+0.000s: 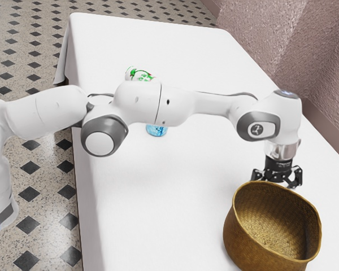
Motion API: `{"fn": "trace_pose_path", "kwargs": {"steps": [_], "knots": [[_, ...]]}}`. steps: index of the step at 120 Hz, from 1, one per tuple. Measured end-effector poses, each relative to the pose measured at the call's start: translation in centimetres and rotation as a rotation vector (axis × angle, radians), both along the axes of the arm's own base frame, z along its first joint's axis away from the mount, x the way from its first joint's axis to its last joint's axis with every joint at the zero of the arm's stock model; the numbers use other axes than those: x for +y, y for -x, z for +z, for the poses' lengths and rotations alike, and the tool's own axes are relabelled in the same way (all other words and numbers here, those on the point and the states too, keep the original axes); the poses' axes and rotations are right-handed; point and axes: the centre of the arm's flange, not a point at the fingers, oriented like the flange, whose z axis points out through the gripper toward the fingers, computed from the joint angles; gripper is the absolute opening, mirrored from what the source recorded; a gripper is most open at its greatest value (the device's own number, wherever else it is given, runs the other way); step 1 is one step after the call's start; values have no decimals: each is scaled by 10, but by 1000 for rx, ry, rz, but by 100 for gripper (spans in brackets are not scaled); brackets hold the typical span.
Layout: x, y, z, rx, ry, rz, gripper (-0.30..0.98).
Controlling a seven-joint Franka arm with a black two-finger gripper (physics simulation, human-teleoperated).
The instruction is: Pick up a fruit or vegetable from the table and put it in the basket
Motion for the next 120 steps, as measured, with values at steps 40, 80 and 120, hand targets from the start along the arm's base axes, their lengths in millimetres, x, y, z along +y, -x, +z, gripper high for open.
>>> {"fn": "trace_pose_path", "kwargs": {"steps": [40,80,120], "knots": [[1,-5,-17,-15,-8,-33,69],[-2,-7,-34,-10,-14,-54,68],[-2,-8,-32,-29,-16,-72,56]]}}
